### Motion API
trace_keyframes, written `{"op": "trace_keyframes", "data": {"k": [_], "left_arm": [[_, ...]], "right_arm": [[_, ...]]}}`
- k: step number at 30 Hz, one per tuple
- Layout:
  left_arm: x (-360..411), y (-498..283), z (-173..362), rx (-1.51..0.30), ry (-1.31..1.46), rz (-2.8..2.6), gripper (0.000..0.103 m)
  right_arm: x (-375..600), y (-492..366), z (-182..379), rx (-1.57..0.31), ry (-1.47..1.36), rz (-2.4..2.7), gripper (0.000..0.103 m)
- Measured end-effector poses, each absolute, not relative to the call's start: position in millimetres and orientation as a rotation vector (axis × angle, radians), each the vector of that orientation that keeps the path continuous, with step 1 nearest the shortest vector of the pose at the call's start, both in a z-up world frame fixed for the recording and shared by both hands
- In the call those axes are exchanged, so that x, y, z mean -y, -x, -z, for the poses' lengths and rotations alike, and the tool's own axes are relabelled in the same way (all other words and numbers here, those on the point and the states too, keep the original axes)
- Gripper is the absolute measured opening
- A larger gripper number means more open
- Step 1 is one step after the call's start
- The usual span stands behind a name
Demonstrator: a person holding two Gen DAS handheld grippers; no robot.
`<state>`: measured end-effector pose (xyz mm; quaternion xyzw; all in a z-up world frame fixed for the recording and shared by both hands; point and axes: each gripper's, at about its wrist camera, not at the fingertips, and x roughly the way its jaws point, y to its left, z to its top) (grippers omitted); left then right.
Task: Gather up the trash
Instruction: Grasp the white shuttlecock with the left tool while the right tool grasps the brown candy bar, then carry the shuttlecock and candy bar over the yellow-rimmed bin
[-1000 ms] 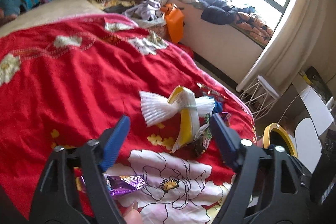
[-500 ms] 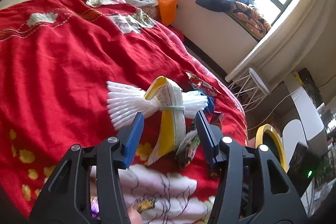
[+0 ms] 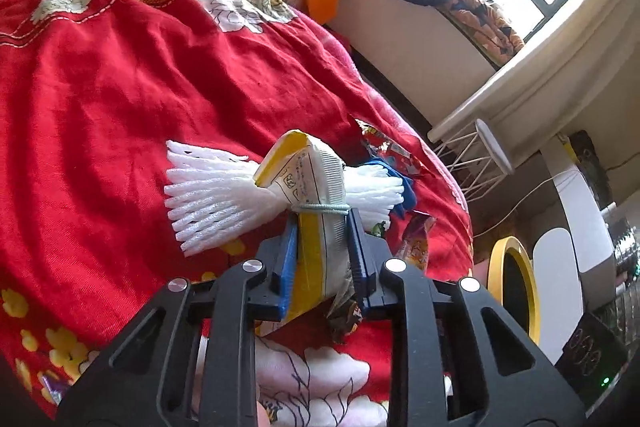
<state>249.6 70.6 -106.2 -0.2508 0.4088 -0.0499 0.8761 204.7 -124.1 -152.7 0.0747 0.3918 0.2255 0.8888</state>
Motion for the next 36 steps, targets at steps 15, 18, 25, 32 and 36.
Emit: {"op": "trace_keyframes", "data": {"k": [15, 18, 25, 32, 36], "left_arm": [[-81.5, -187.6, 43.5, -0.666, 0.45, 0.092, 0.016], [-82.4, -175.4, 32.3, -0.636, 0.439, 0.094, 0.016], [-73.3, -154.4, 13.5, -0.596, 0.39, 0.124, 0.016], [-60.4, -143.2, 0.5, -0.574, 0.36, 0.163, 0.016], [-51.2, -139.5, -3.4, -0.567, 0.341, 0.191, 0.016]], "right_arm": [[118.1, -173.3, 117.7, -0.723, -0.097, -0.564, 0.014], [117.5, -168.4, 110.3, -0.705, -0.095, -0.578, 0.014], [121.8, -157.1, 89.8, -0.649, -0.089, -0.588, 0.014], [126.2, -150.8, 77.5, -0.611, -0.079, -0.582, 0.014], [129.7, -146.2, 72.0, -0.593, -0.077, -0.572, 0.014]]}}
